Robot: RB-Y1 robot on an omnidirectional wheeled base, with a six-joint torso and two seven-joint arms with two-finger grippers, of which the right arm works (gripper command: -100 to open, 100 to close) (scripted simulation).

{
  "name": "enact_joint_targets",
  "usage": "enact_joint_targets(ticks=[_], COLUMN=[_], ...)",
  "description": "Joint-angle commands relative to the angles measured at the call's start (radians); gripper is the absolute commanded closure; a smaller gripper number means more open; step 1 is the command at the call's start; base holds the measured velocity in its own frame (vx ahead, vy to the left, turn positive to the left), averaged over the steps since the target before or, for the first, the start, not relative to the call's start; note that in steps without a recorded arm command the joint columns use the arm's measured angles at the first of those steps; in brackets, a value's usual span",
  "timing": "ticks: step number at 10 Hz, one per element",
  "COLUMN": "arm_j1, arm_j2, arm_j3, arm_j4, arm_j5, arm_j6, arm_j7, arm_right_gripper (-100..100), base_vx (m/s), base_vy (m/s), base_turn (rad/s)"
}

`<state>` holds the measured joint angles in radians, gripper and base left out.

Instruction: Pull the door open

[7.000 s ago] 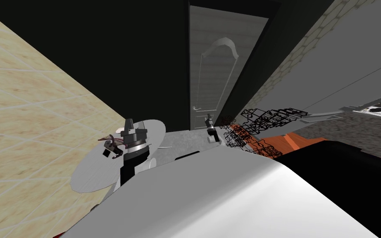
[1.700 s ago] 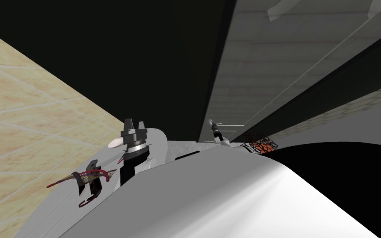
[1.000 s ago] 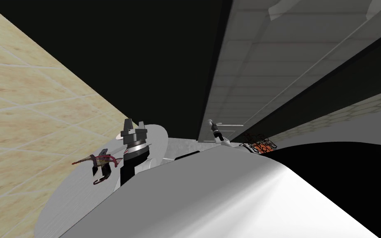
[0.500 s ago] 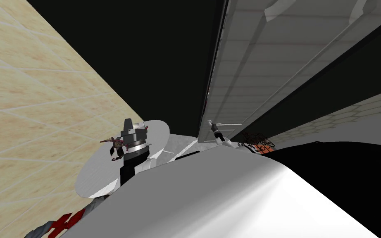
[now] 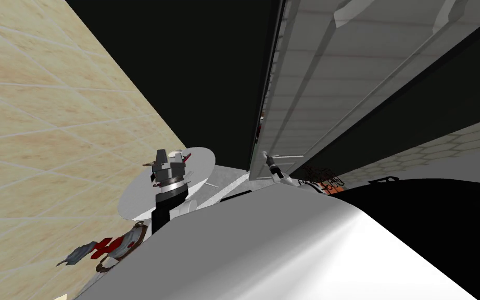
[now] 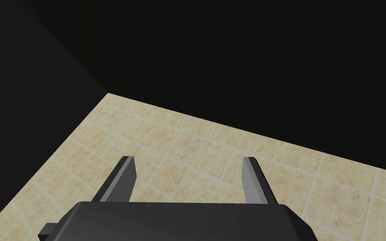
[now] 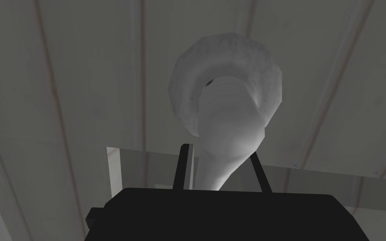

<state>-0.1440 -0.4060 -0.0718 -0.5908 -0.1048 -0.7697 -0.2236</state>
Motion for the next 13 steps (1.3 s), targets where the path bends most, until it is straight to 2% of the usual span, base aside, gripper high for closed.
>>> enact_joint_targets(ticks=[1, 8, 10, 13], arm_j1=[0.004, 0.013, 0.011, 0.034], arm_j2=[0.001, -0.004, 0.0, -0.025], arm_j3=[0.003, 0.006, 0.008, 0.054], arm_j4=[-0.004, -0.022, -0.022, -0.037], arm_j5=[-0.003, -0.024, -0.024, -0.003], arm_j6=[0.0, 0.007, 0.009, -0.019], arm_j7=[0.005, 0.018, 0.017, -0.03], arm_right_gripper=[100, 100, 100, 100], base_vx=[-0.215, -0.209, -0.16, -0.248], base_vy=[-0.084, -0.089, -0.038, -0.049], base_turn=[0.212, 0.205, 0.079, 0.105])
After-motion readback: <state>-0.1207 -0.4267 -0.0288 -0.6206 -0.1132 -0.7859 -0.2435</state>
